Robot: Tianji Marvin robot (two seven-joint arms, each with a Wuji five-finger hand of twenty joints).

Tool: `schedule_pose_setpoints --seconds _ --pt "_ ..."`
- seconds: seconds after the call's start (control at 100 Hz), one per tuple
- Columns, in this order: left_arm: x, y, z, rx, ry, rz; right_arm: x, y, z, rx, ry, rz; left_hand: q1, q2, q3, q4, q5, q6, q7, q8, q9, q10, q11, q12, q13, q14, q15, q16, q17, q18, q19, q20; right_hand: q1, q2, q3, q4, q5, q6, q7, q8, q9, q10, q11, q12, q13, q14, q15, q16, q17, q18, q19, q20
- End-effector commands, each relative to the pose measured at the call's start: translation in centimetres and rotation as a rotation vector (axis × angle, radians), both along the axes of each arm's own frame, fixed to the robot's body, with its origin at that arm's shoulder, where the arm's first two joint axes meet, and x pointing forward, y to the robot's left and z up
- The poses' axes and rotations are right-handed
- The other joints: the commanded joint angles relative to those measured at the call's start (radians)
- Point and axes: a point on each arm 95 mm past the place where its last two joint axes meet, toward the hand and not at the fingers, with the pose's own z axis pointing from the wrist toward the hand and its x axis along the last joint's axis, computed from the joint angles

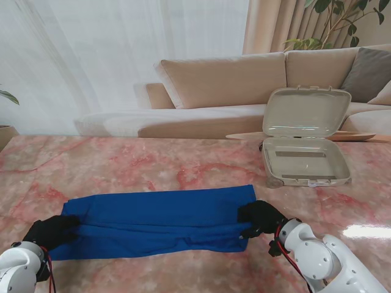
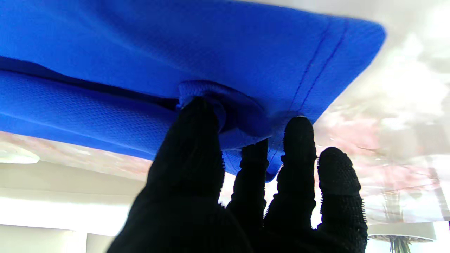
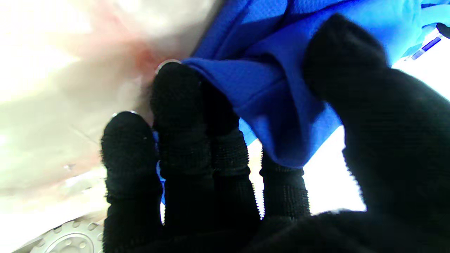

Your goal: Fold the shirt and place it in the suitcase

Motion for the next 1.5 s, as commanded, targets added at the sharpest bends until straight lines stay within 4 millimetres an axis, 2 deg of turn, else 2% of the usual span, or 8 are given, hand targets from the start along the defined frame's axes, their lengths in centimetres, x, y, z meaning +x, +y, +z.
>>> schedule_pose_setpoints --seconds 0.0,0.69,0.73,0.81,0.86,1.09,1.16,1.49 --pt "-1.1 0.5 -1.2 0.021 0.053 0.005 -0.6 -0.4 -0.4 -0.019 0.028 0.01 0.053 0.032 -0.021 0.023 -0.016 0.062 -0.078 -0.054 -0.034 0.026 0.01 -0.05 -0.029 0.017 -0.032 -0.02 -0.026 0.029 -0.02 -0.013 -0.038 -0.006 0.008 -0.037 0.023 0.007 -0.023 0.001 -0.008 0.023 -0.016 -0.026 -0.025 -0.001 -0.018 -0.009 -0.019 0.021 -0.012 -0.014" --pt "-1.8 1.4 3.3 -0.169 -0.071 0.125 -0.5 -2.2 4.3 -0.039 -0.05 -0.088 -0.019 0.025 -0.028 0.023 -0.034 0.061 -0.194 -0.113 -0.057 0.043 -0.097 -0.174 -0.103 0.023 -0.158 -0.133 -0.09 0.044 -0.138 -0.066 -0.234 0.297 -0.127 0.125 0.003 0.07 -0.32 0.238 -0.141 0.029 -0.106 -0.071 -0.175 0.012 -0.154 -0.023 -0.069 -0.017 -0.137 0.048" --pt "-1.7 1.4 3.5 -0.182 -0.084 0.135 -0.4 -2.2 4.5 -0.037 -0.058 -0.108 -0.021 0.027 -0.029 0.023 -0.032 0.062 -0.195 -0.112 -0.054 0.044 -0.097 -0.175 -0.101 0.026 -0.157 -0.134 -0.09 0.044 -0.139 -0.067 -0.229 0.312 -0.148 0.134 0.004 0.079 -0.331 0.248 -0.144 0.035 -0.107 -0.07 -0.181 0.017 -0.155 -0.021 0.276 -0.23 -0.041 0.073" --pt "-1.7 1.5 3.7 -0.193 -0.098 0.148 -0.2 -2.2 4.6 -0.042 -0.065 -0.135 -0.028 0.033 -0.03 0.023 -0.031 0.065 -0.198 -0.11 -0.054 0.046 -0.101 -0.178 -0.104 0.03 -0.158 -0.137 -0.089 0.044 -0.14 -0.068 -0.24 0.36 -0.181 0.143 -0.007 0.095 -0.359 0.262 -0.155 0.046 -0.112 -0.071 -0.191 0.023 -0.156 -0.02 0.332 -0.236 -0.114 0.154" --pt "-1.7 1.5 3.8 -0.195 -0.1 0.151 -0.1 -2.1 4.6 -0.045 -0.067 -0.153 -0.031 0.037 -0.031 0.022 -0.03 0.065 -0.201 -0.109 -0.052 0.048 -0.103 -0.179 -0.103 0.031 -0.158 -0.138 -0.089 0.044 -0.14 -0.069 -0.241 0.378 -0.205 0.151 -0.012 0.112 -0.38 0.262 -0.166 0.058 -0.116 -0.074 -0.202 0.031 -0.157 -0.021 -0.01 0.039 -0.457 0.184" --pt "-1.3 1.7 2.5 -0.201 -0.075 0.182 0.2 -1.3 3.9 -0.108 -0.052 -0.226 -0.054 0.074 -0.036 0.022 -0.025 0.076 -0.212 -0.105 -0.045 0.056 -0.107 -0.182 -0.105 0.042 -0.151 -0.139 -0.089 0.045 -0.133 -0.066 -0.317 0.493 -0.34 0.165 -0.066 0.217 -0.502 0.24 -0.249 0.121 -0.141 -0.091 -0.277 0.071 -0.16 -0.022 -0.219 0.016 -0.163 0.097" --pt "-1.2 1.8 1.9 -0.198 -0.055 0.19 0.3 -0.9 3.7 -0.118 -0.04 -0.247 -0.057 0.08 -0.037 0.022 -0.026 0.079 -0.215 -0.104 -0.046 0.056 -0.108 -0.182 -0.106 0.042 -0.148 -0.139 -0.089 0.044 -0.131 -0.065 -0.351 0.517 -0.368 0.176 -0.075 0.242 -0.542 0.252 -0.279 0.139 -0.144 -0.092 -0.307 0.088 -0.152 -0.017 0.266 -0.231 -0.086 0.073" --pt "-1.2 2.0 -0.3 -0.202 -0.001 0.203 0.6 -0.3 3.2 -0.224 0.05 -0.244 -0.058 0.09 -0.038 0.022 -0.027 0.09 -0.219 -0.094 -0.048 0.069 -0.106 -0.18 -0.111 0.045 -0.136 -0.136 -0.094 0.041 -0.124 -0.063 -0.517 0.586 -0.328 0.181 -0.185 0.329 -0.702 0.233 -0.463 0.183 -0.191 -0.095 -0.488 0.124 -0.152 -0.002 0.225 -0.297 -0.259 0.235"
